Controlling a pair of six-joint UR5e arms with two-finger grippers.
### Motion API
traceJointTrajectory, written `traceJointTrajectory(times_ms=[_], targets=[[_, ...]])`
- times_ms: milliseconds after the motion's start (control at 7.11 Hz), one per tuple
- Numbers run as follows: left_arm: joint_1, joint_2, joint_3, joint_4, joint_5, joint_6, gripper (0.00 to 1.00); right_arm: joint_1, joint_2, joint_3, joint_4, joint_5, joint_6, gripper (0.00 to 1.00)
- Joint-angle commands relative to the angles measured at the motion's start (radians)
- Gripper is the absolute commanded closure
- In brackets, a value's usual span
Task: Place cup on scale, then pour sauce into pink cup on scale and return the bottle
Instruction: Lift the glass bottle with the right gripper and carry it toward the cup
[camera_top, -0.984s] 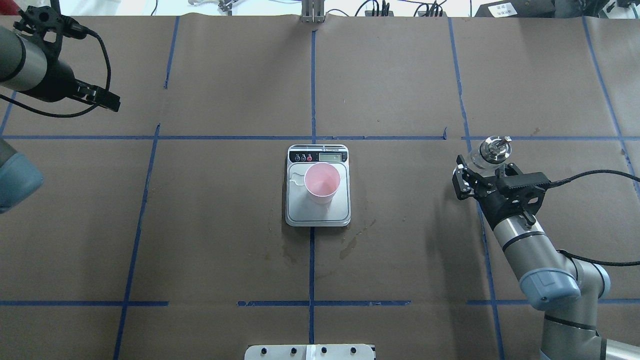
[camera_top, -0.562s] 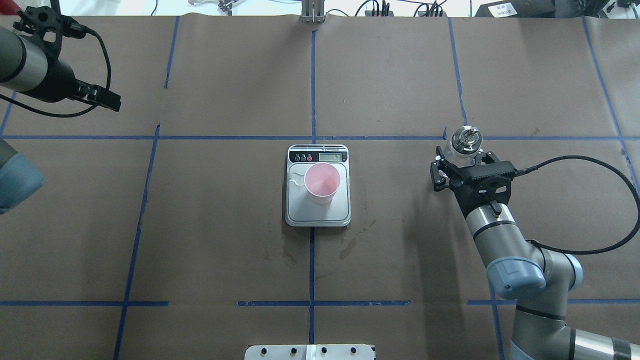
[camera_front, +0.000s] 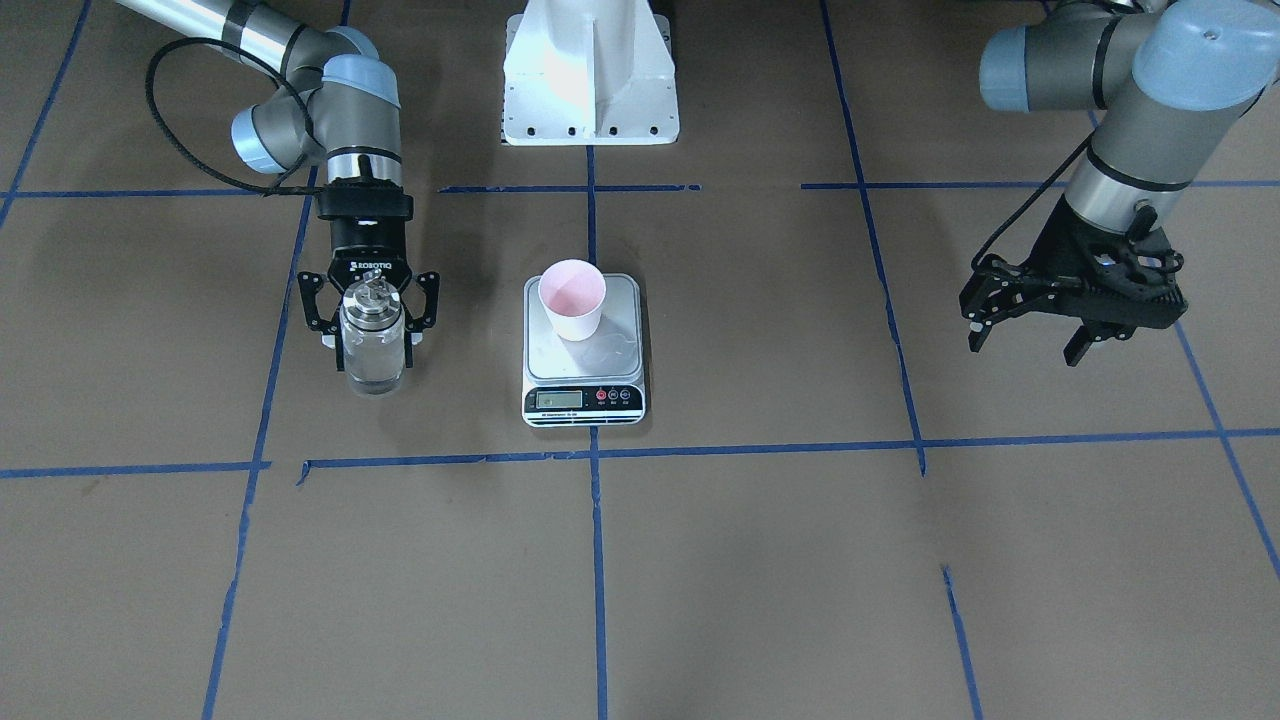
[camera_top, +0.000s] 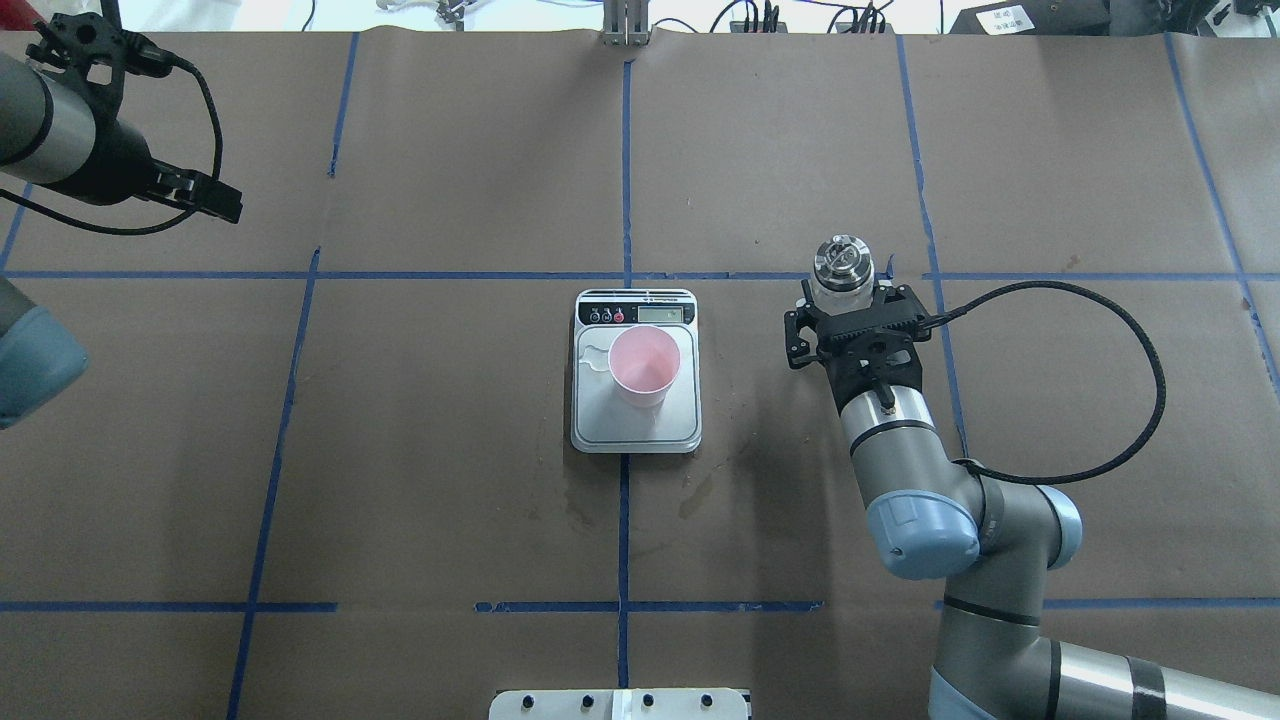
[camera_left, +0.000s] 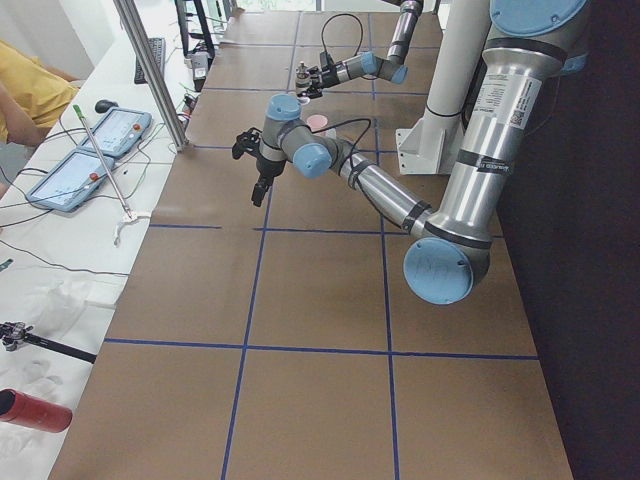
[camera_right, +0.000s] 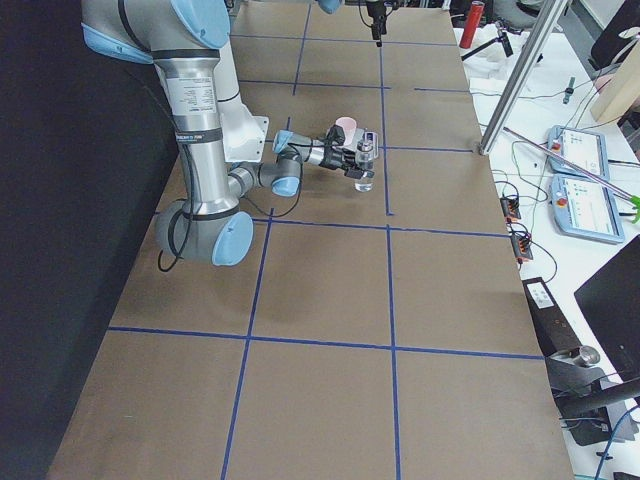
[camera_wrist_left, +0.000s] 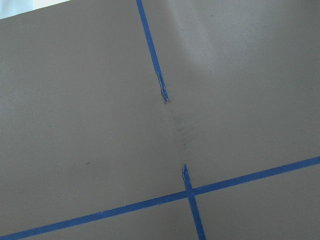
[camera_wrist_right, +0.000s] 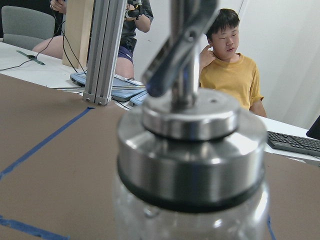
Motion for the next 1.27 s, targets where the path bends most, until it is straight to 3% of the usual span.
traceJointTrajectory(times_ms=[0, 281, 562, 844, 1125], targets=[[-0.001, 0.0, -0.002, 0.0, 0.0, -0.001, 0.0, -0.002, 0.124, 0.005, -0.211, -0.03, -0.051, 1.0], [0.001, 0.0, 0.005, 0.002, -0.002, -0.001, 0.0, -0.03, 0.134, 0.005, -0.282, -0.117, -0.087, 1.0], [0.001, 0.0, 0.009, 0.002, -0.004, -0.001, 0.0, -0.027, 0.125, 0.028, -0.345, -0.122, -0.309, 1.0], [0.001, 0.0, 0.013, 0.002, -0.005, -0.001, 0.0, -0.045, 0.131, 0.024, -0.479, -0.232, -0.479, 1.0], [0.001, 0.0, 0.013, 0.0, -0.007, -0.001, 0.0, -0.056, 0.125, 0.027, -0.509, -0.29, -0.68, 1.0]])
